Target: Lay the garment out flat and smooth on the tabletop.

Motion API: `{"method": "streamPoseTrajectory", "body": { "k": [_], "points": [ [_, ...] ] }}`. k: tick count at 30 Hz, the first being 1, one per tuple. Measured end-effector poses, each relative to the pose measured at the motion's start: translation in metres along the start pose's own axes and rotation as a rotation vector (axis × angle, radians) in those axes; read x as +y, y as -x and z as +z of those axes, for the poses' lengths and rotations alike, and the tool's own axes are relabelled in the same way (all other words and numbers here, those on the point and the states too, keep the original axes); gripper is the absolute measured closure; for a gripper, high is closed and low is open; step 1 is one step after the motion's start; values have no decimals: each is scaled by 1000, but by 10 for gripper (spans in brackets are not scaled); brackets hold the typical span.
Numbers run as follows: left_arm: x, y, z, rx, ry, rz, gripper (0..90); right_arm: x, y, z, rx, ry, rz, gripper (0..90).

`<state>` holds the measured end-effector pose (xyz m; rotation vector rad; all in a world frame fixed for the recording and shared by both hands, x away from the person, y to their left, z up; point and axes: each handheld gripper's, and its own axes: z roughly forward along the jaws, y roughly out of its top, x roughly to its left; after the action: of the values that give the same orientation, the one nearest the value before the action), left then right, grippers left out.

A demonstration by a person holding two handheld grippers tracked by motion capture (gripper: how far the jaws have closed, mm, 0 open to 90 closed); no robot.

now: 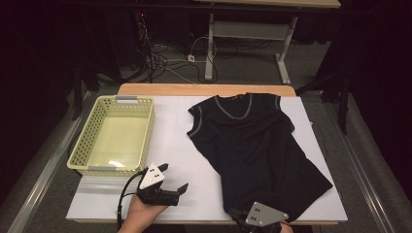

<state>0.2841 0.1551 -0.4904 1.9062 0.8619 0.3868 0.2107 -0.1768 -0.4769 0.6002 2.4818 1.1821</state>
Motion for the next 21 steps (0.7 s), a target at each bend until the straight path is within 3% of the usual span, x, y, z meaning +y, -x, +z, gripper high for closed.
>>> {"method": "streamPoseTrajectory", "body": {
  "k": [5,9,11,14,21],
  "points": [
    [0,0,0,1,0,2,31,13,-28,9,68,5,-83,877],
    [0,0,0,0,-1,1,31,17,-35,12,90,21,-93,897],
    [0,0,0,0,-1,1,31,17,-33,12,87,21,-84,884],
    [0,0,0,1,-2,0,31,18,-27,5,109,64,-35,762],
    [0,0,1,4,-5,3,31,14,0,-18,27,116,60,646]
  ]
}}
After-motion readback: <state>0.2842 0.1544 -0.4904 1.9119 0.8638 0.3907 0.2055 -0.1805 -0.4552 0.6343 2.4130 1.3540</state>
